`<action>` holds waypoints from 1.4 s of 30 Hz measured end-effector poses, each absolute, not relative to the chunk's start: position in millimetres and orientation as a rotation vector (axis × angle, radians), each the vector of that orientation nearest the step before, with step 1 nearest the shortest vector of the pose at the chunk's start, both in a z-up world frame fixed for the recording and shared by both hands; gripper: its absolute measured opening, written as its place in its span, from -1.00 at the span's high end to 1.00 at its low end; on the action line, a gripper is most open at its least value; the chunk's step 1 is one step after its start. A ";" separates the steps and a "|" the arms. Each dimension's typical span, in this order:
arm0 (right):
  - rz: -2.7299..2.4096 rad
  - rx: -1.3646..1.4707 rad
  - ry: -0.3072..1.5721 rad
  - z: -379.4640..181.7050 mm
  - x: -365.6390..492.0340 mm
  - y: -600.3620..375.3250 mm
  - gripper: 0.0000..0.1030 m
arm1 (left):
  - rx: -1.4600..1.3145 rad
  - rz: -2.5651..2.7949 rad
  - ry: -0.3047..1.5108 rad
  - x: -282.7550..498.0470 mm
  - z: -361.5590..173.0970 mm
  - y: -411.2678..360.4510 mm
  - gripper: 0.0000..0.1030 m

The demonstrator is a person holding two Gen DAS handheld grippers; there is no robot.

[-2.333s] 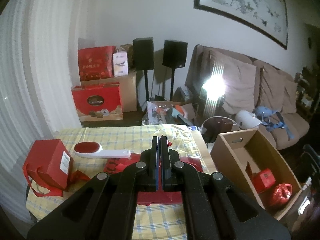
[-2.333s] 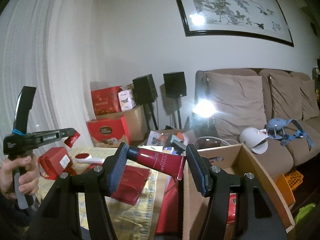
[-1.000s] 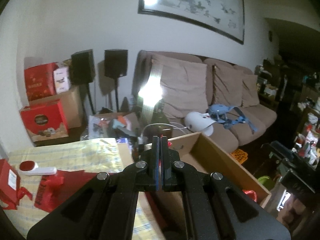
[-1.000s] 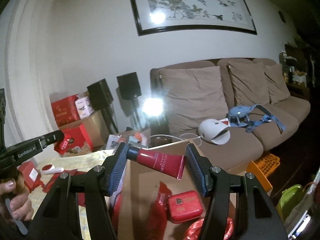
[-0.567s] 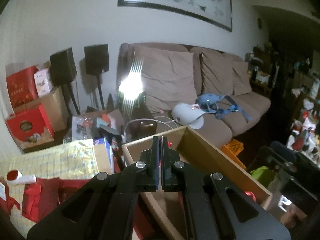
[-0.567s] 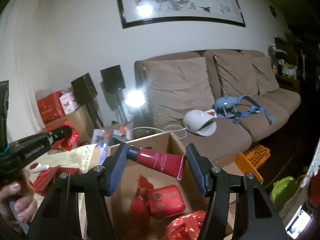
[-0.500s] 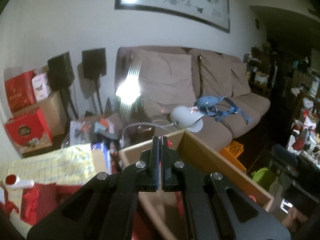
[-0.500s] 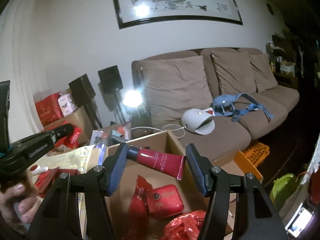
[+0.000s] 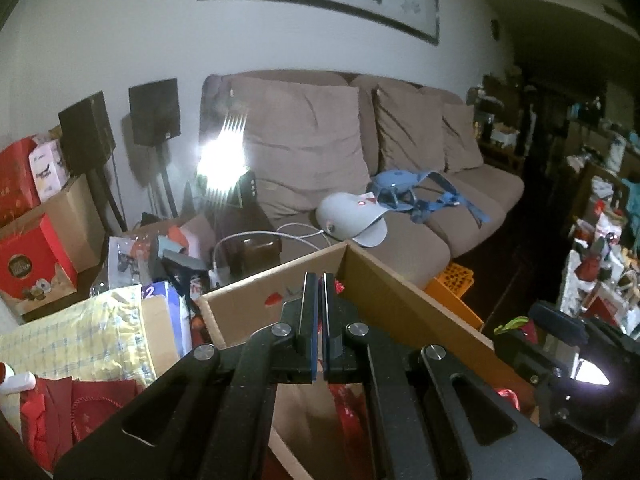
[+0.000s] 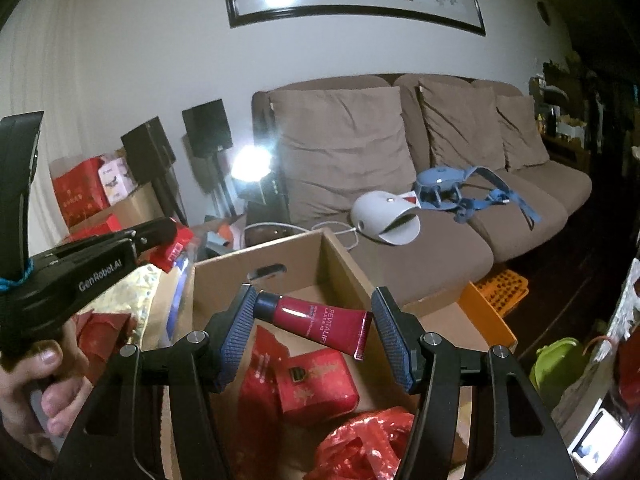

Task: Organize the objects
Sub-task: 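Lower the left gripper's red item and the right gripper's red tube into the box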

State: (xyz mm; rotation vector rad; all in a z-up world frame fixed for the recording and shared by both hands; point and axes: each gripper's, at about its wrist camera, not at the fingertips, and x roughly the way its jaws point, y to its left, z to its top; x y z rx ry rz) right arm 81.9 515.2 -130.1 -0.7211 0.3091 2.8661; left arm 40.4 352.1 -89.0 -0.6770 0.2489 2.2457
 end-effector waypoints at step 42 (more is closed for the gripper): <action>2.682 -1.069 0.289 -179.1 58.3 539.8 -0.18 | -1.161 1.871 0.504 21.1 -184.1 372.3 0.98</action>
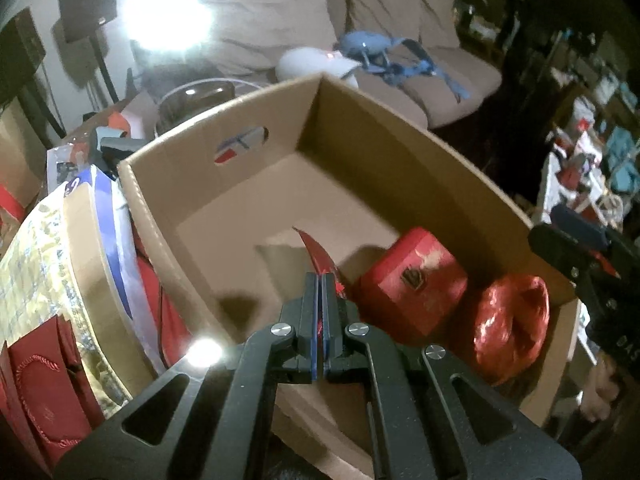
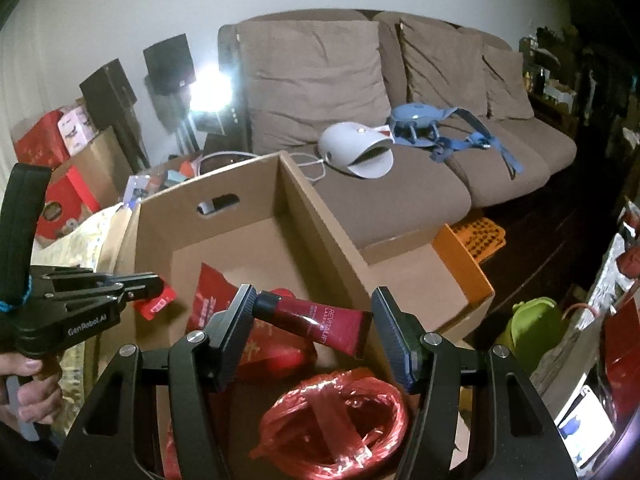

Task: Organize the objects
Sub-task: 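Lower the left gripper's red item and the right gripper's red tube into the box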

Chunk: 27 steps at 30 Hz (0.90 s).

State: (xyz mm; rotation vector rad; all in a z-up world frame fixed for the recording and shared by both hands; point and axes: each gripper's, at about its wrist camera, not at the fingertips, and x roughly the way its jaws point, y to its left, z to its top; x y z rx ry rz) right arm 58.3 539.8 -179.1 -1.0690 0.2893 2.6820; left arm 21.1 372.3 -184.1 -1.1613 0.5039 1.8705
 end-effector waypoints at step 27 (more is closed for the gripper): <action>2.591 -1.133 0.233 -192.8 51.0 543.8 -0.19 | -1.173 1.855 0.554 24.9 -196.9 375.4 0.97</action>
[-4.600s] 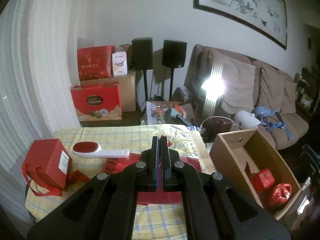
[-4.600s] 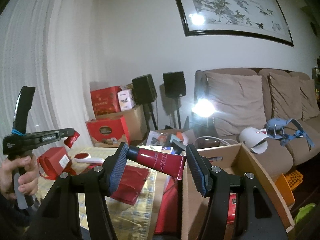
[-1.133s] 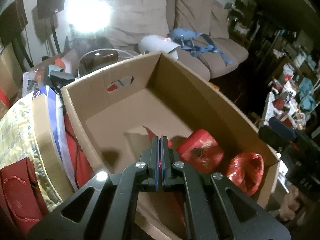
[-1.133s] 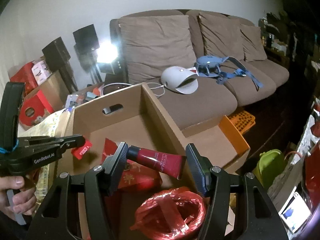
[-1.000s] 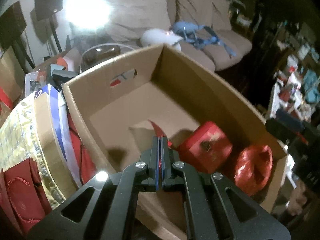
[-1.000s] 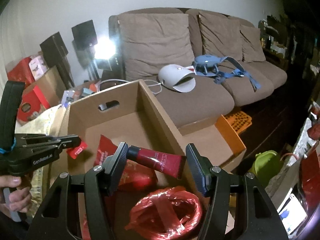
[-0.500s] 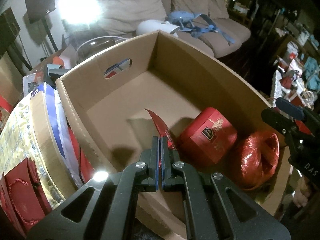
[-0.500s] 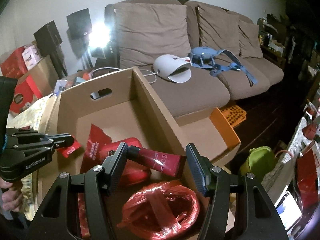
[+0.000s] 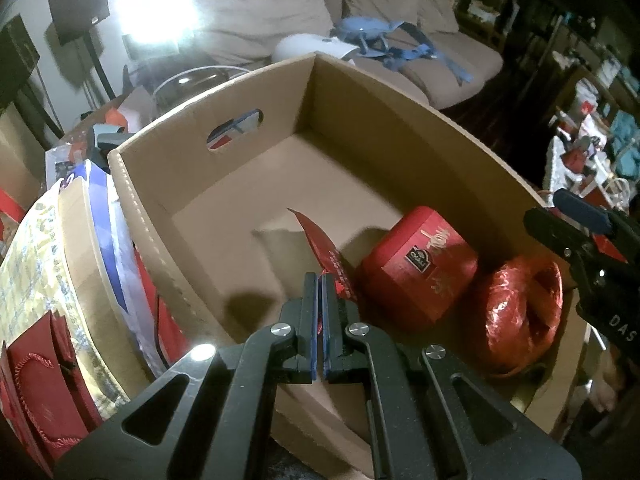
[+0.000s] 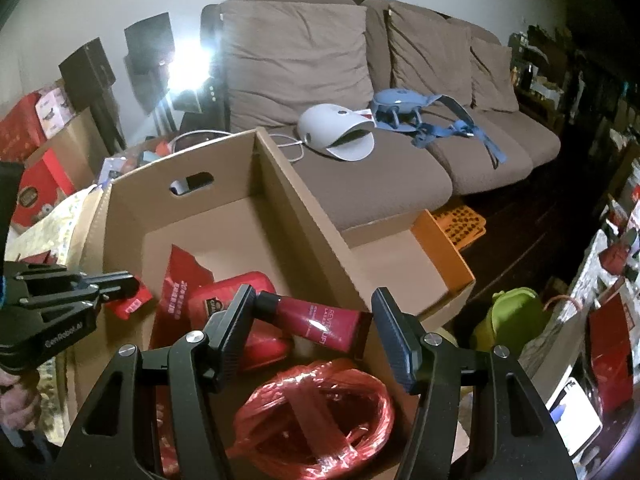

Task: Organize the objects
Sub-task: 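Lower the left gripper's red item and the right gripper's red tube into the box, then open the left gripper while the right gripper opens to drop the red tube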

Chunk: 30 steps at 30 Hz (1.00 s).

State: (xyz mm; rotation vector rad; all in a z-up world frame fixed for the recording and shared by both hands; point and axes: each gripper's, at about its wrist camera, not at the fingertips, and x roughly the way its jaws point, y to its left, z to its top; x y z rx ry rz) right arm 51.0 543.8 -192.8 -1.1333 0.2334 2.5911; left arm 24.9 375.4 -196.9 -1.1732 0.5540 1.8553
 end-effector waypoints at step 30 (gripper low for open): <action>2.645 -1.032 0.324 -183.2 58.1 550.6 -0.32 | -1.153 1.830 0.501 31.0 -182.8 370.2 0.36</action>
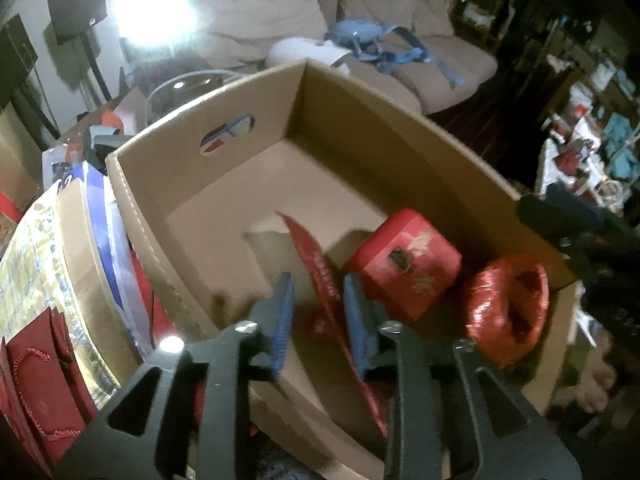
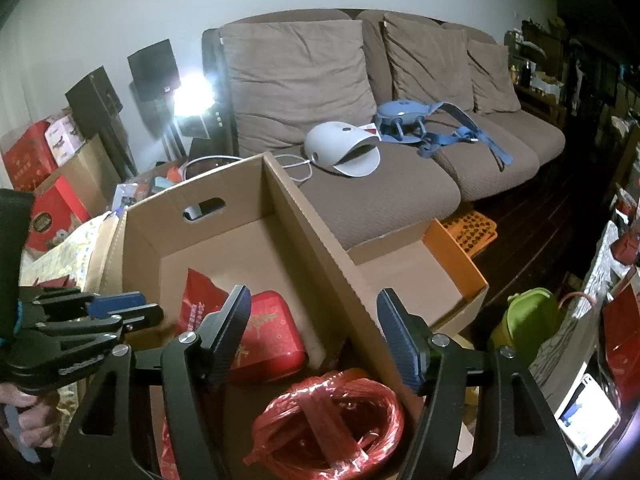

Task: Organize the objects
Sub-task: 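Open the left gripper while the right gripper opens to drop the red tube, then withdraw both grippers from the box and turn back to the table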

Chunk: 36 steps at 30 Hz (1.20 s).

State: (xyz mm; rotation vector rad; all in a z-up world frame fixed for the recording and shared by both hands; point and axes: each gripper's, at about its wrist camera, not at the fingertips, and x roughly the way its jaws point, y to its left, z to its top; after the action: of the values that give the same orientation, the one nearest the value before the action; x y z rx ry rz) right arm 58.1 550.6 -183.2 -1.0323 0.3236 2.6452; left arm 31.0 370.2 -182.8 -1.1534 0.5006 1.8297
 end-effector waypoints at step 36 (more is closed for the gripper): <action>3.268 -1.587 -0.149 -110.5 -56.3 183.3 -0.62 | -0.945 2.787 -0.365 -91.0 -65.6 -116.1 -0.62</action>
State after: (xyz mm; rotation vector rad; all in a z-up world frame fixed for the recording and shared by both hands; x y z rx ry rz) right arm -56.3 183.3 -110.5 -1.5874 -0.1490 3.2680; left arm -91.0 -116.1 -65.6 -0.9448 -0.3645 2.7875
